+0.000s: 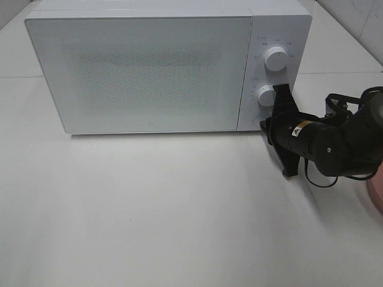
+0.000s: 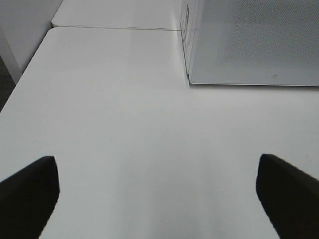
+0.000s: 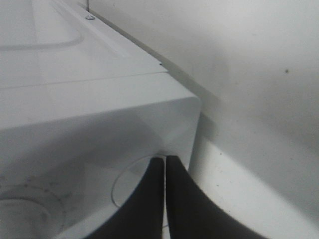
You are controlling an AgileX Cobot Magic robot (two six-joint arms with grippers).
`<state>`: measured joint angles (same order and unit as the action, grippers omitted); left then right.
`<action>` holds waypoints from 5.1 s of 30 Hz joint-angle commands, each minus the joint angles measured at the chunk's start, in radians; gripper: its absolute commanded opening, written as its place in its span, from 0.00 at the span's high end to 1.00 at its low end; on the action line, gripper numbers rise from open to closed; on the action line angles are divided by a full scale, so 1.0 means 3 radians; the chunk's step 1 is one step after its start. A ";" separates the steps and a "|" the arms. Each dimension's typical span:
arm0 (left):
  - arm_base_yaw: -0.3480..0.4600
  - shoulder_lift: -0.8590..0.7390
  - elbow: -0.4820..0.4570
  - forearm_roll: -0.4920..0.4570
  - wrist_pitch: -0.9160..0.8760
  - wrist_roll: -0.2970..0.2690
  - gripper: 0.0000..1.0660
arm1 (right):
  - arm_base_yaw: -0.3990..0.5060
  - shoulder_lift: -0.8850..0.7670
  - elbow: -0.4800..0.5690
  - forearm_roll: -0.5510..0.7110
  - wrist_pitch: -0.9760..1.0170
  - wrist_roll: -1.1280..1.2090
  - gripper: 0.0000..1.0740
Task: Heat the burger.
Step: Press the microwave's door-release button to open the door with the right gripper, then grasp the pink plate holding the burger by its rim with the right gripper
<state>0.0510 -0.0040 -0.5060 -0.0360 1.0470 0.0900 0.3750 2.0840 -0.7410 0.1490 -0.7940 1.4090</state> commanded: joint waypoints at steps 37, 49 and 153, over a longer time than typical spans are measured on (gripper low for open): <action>-0.0013 -0.0067 0.0003 -0.0007 0.0000 -0.0013 0.04 | 0.0003 -0.0010 -0.0320 0.0157 -0.0610 -0.0187 1.00; -0.0013 -0.0067 0.0003 -0.0007 0.0000 -0.0013 0.04 | 0.0003 -0.0010 -0.0400 0.0280 -0.0580 -0.0270 1.00; -0.0013 -0.0067 0.0003 -0.0007 0.0000 -0.0013 0.04 | 0.0460 -0.2110 -0.0280 -0.1043 0.5353 -0.3250 1.00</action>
<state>0.0510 -0.0040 -0.5060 -0.0350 1.0470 0.0900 0.5160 1.4580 -0.8170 -0.1270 0.7710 0.4070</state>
